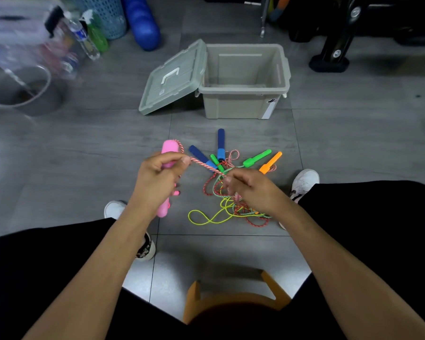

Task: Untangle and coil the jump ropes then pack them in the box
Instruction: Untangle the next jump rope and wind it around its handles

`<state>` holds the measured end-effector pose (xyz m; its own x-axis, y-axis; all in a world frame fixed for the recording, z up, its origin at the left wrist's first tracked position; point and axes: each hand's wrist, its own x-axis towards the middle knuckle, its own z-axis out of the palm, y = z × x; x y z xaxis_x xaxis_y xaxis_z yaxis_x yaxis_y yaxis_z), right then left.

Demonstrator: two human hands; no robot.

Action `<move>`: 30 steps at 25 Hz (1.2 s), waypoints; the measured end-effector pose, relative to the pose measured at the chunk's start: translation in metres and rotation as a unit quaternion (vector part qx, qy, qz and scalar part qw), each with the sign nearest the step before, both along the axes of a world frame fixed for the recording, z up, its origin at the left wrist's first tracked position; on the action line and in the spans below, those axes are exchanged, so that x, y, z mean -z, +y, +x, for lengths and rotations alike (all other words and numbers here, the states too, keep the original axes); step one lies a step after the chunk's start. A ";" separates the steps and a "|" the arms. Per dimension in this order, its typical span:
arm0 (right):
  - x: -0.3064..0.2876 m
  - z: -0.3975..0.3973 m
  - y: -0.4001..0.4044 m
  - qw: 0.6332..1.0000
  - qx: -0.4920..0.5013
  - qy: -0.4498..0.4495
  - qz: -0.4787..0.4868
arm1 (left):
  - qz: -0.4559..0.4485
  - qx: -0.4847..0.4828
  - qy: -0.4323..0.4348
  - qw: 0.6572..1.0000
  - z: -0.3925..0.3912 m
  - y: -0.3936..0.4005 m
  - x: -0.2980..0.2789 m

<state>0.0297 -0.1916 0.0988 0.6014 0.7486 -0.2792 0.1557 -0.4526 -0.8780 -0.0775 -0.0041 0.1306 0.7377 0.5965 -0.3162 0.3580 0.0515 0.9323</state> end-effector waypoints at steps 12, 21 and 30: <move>-0.022 0.005 0.004 0.972 -0.074 -0.220 0.038 | 0.218 0.199 0.022 0.955 0.000 -0.019 -0.002; 0.008 0.013 -0.019 0.984 -0.082 -0.109 -0.113 | 0.110 0.001 -0.057 0.992 0.010 -0.012 -0.012; -0.023 0.009 -0.001 0.960 -0.075 -0.268 0.030 | 0.163 0.165 0.172 0.957 -0.003 -0.008 0.014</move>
